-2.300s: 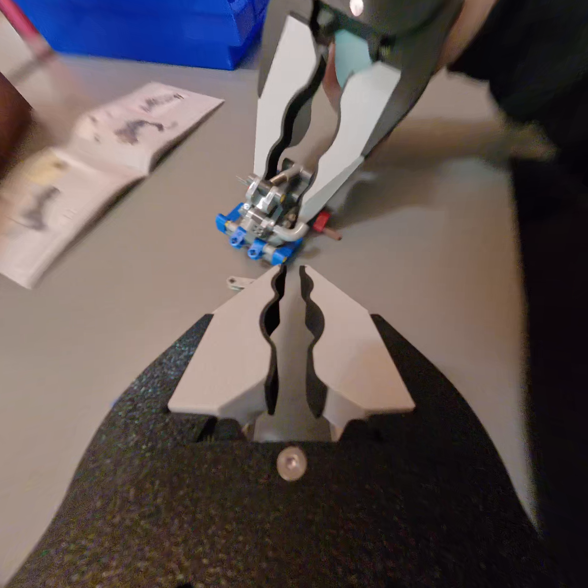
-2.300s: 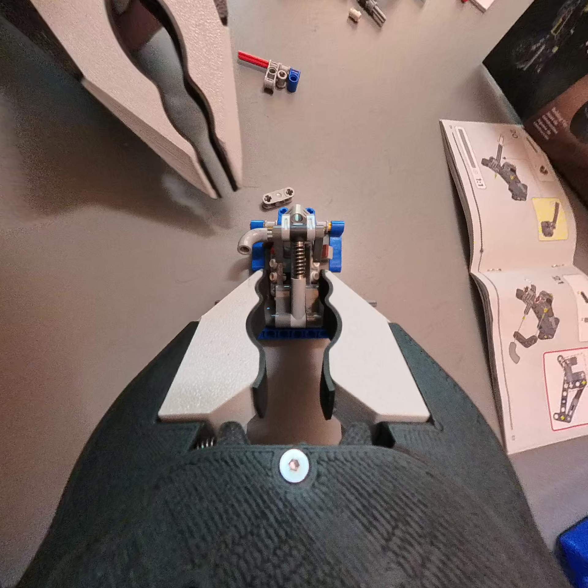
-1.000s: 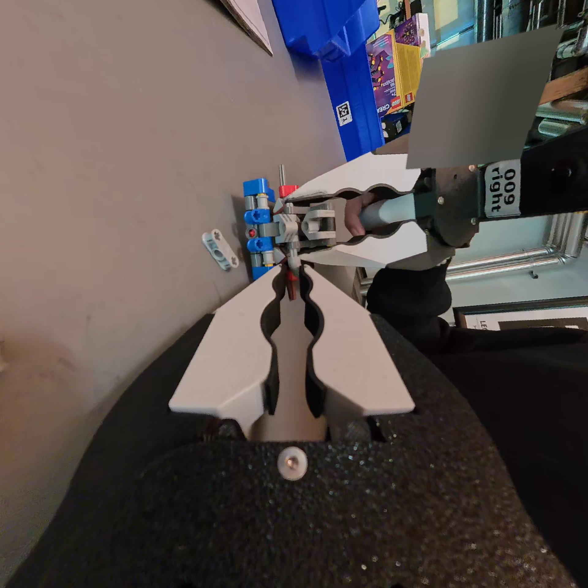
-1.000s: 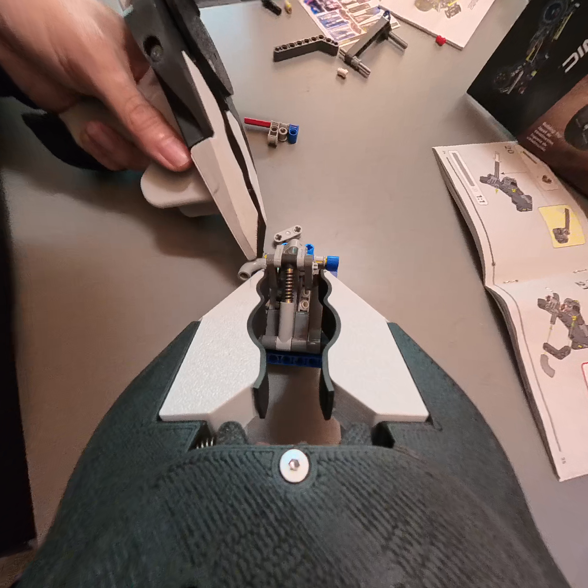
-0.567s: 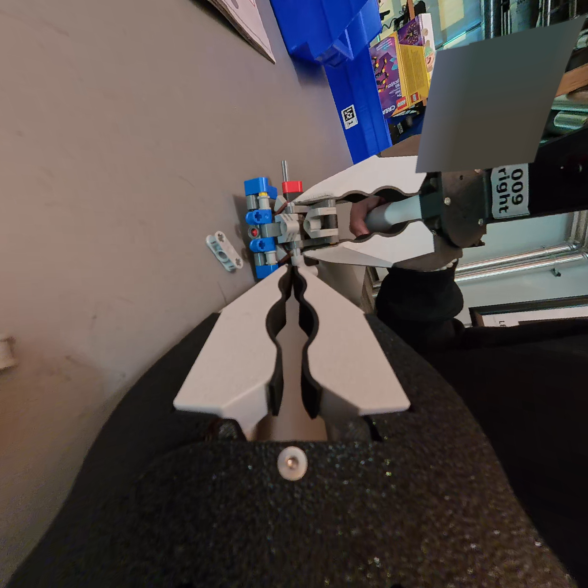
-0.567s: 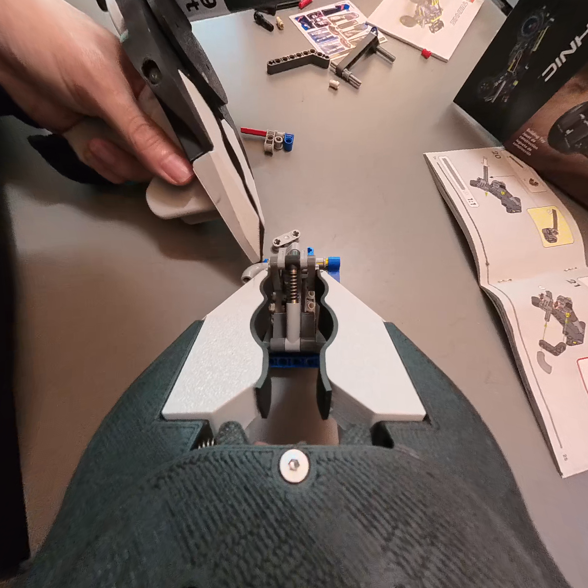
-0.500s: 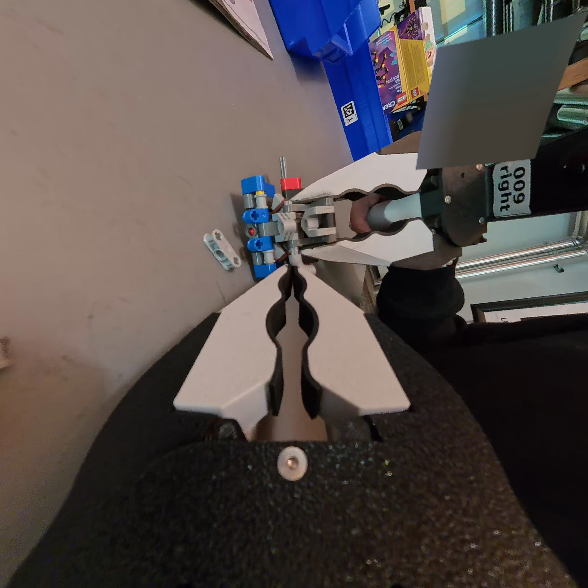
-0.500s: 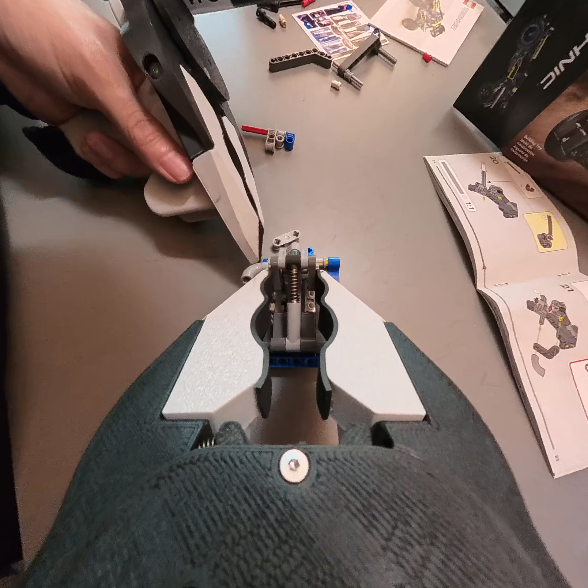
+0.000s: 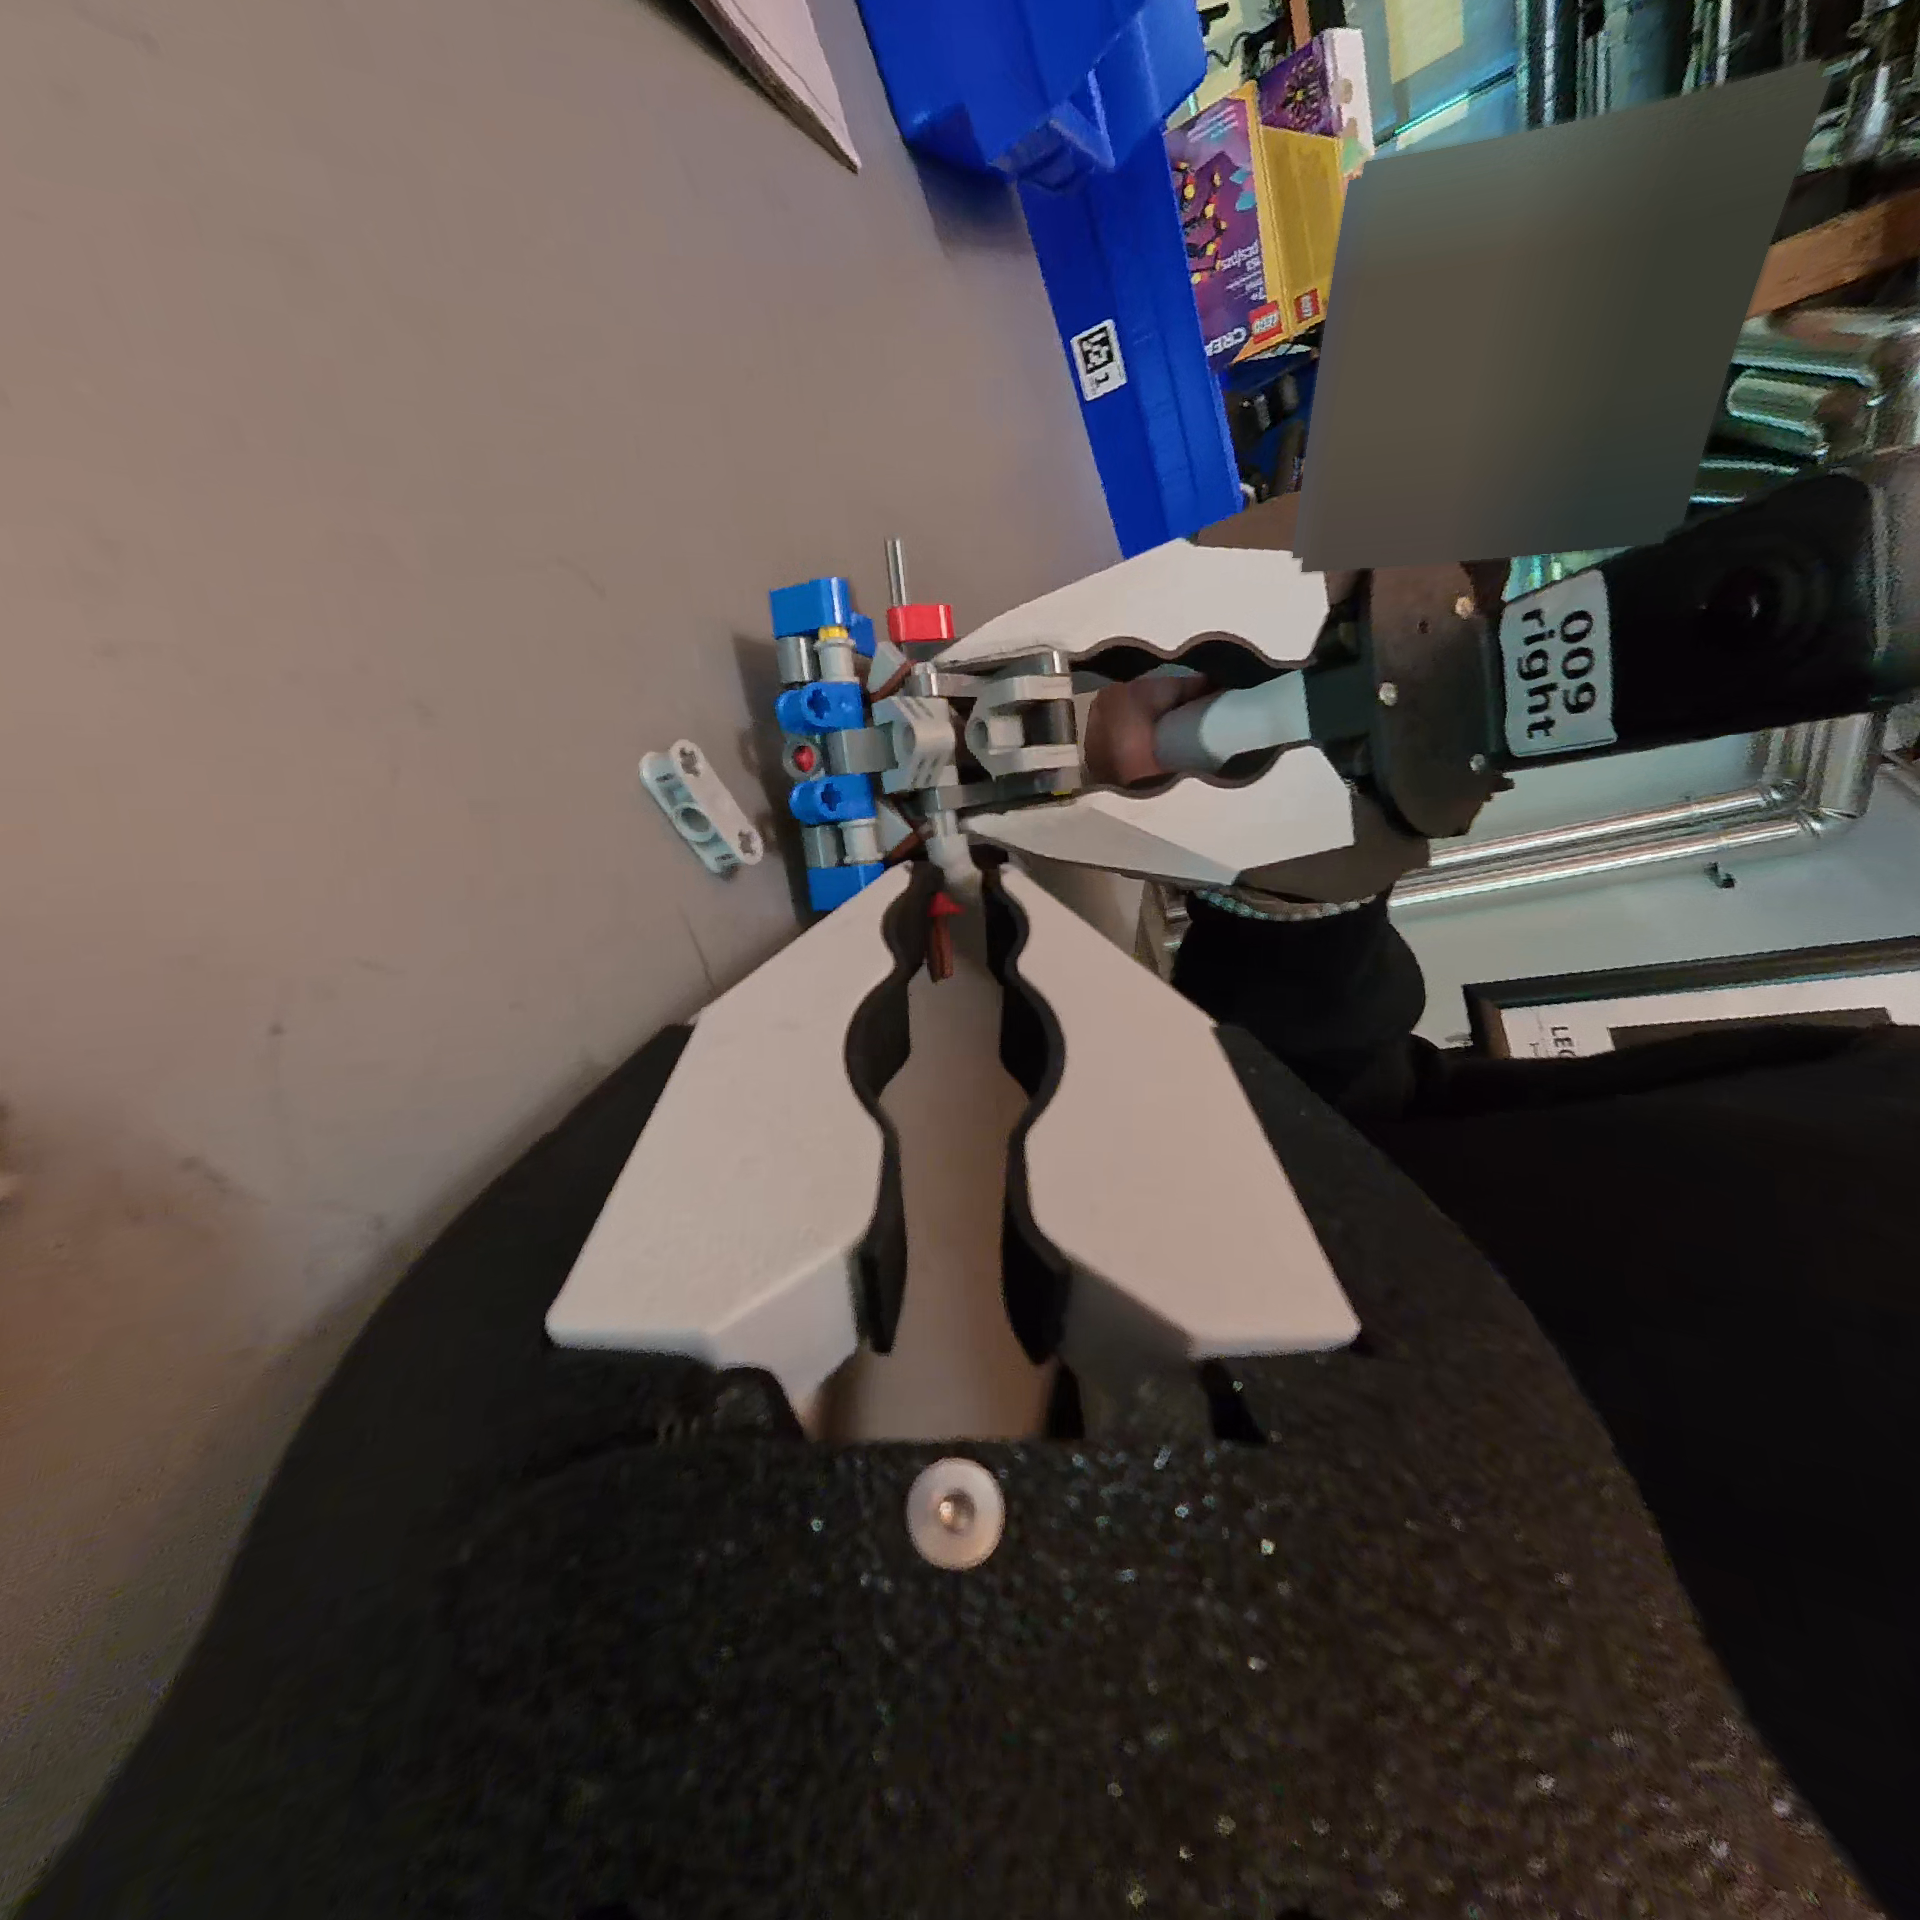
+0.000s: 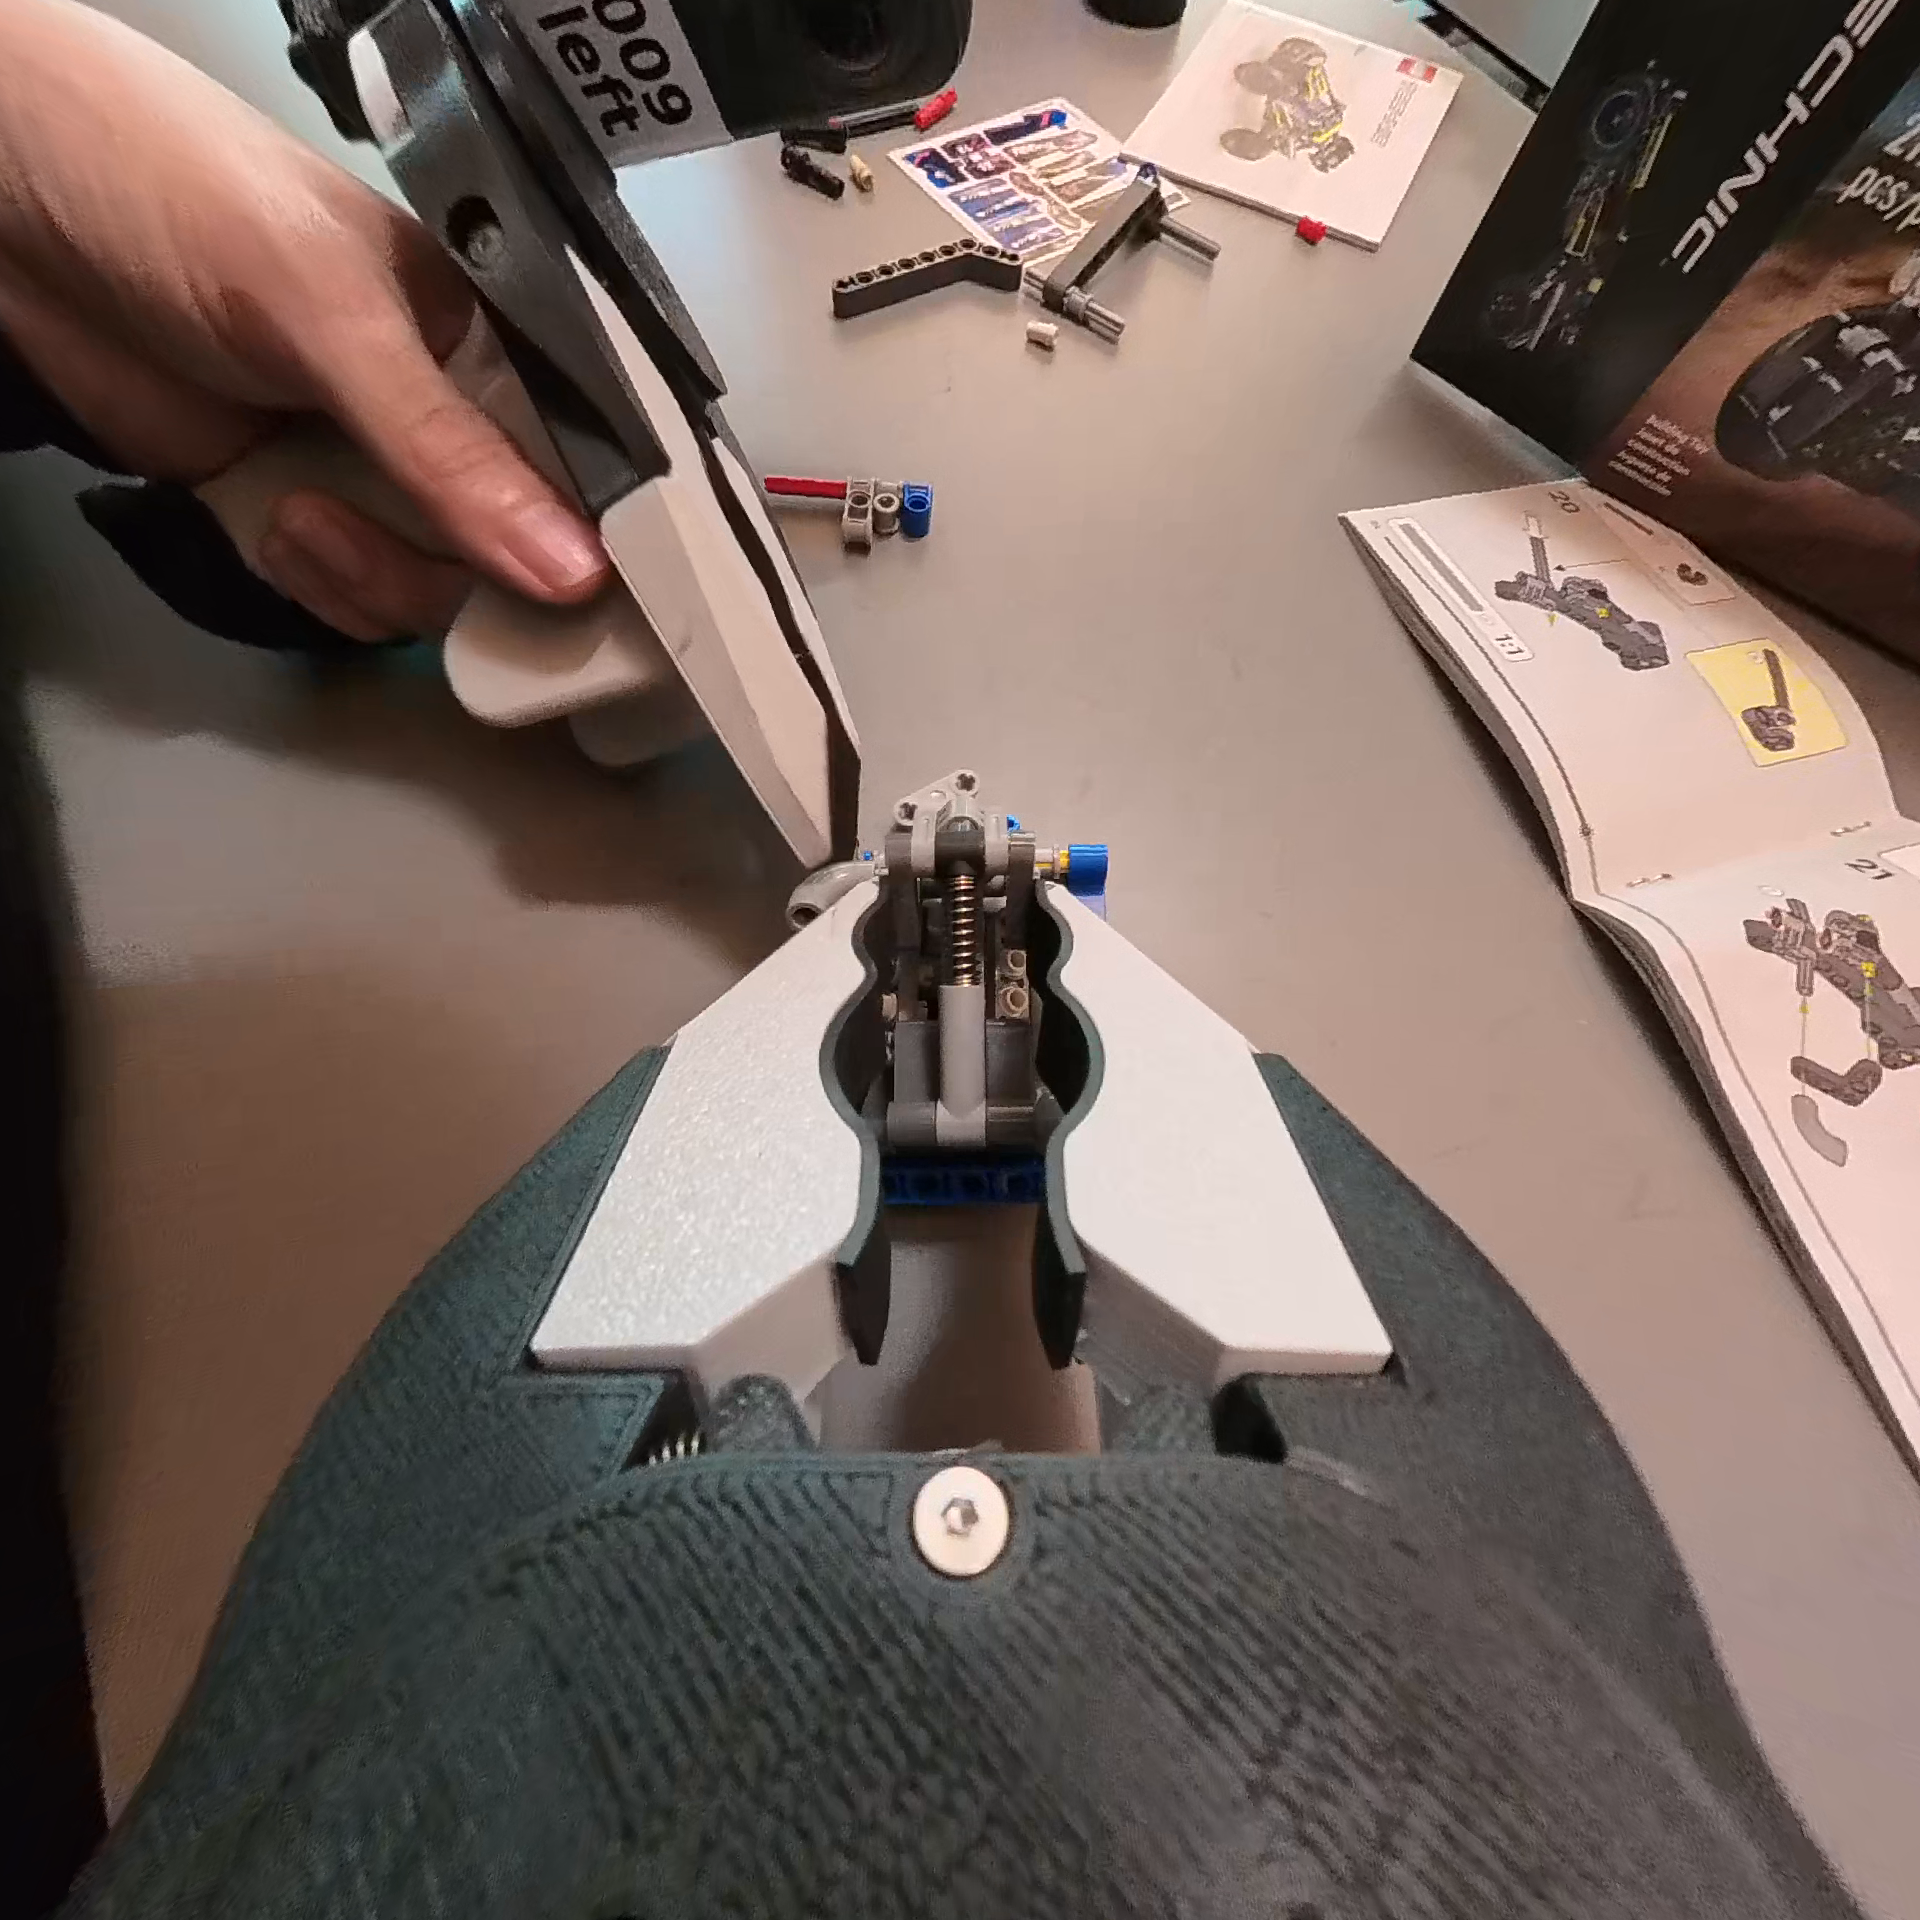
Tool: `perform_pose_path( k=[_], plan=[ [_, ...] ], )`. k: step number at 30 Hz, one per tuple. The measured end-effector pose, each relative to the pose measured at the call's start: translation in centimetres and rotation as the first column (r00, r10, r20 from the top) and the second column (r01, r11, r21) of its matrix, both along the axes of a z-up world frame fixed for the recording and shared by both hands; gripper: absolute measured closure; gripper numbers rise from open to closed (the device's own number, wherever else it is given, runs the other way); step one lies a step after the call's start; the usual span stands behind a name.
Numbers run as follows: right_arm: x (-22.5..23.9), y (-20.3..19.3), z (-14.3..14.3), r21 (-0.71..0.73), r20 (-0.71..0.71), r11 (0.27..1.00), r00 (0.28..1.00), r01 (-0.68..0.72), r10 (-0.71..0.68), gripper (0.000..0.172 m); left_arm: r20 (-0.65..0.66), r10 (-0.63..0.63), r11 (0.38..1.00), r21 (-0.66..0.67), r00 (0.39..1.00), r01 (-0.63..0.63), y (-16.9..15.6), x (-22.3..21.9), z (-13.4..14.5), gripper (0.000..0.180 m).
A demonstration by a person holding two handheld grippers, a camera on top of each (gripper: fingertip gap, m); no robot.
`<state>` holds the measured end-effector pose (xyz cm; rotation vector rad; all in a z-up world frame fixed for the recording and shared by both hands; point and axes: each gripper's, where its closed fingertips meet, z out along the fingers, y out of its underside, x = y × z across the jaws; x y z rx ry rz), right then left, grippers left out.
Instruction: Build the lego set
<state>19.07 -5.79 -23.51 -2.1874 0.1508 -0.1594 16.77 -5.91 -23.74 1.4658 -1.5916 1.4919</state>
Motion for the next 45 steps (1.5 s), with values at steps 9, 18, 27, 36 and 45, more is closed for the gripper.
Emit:
perform_pose_path(
  k=[9,18,27,36,45],
  plan=[
    [-0.2,0.6,0.1,0.020,0.086,0.998,0.994,0.062,-0.063,0.151,0.013,0.033,0.999,0.024,0.999,-0.033,0.6,-0.3,0.1,0.171],
    [1.8,0.5,0.2,0.048,-0.041,0.972,0.973,0.230,-0.228,0.150,0.729,-0.234,0.810,0.512,0.643,-0.286,1.7,1.6,3.1,0.160],
    [2.0,0.8,0.1,0.028,-0.066,0.966,0.965,0.256,-0.254,0.150,0.738,-0.641,0.544,0.630,0.211,-0.554,1.2,3.0,2.2,0.161],
    [2.1,1.0,0.1,0.014,-0.015,0.968,0.968,0.252,-0.252,0.150,0.730,-0.661,0.569,0.637,0.172,-0.520,1.3,3.1,1.9,0.152],
    [2.4,1.0,0.0,0.025,-0.013,0.964,0.964,0.265,-0.265,0.150,0.638,-0.769,0.470,0.599,0.033,-0.648,2.7,3.7,2.1,0.151]
  ],
)
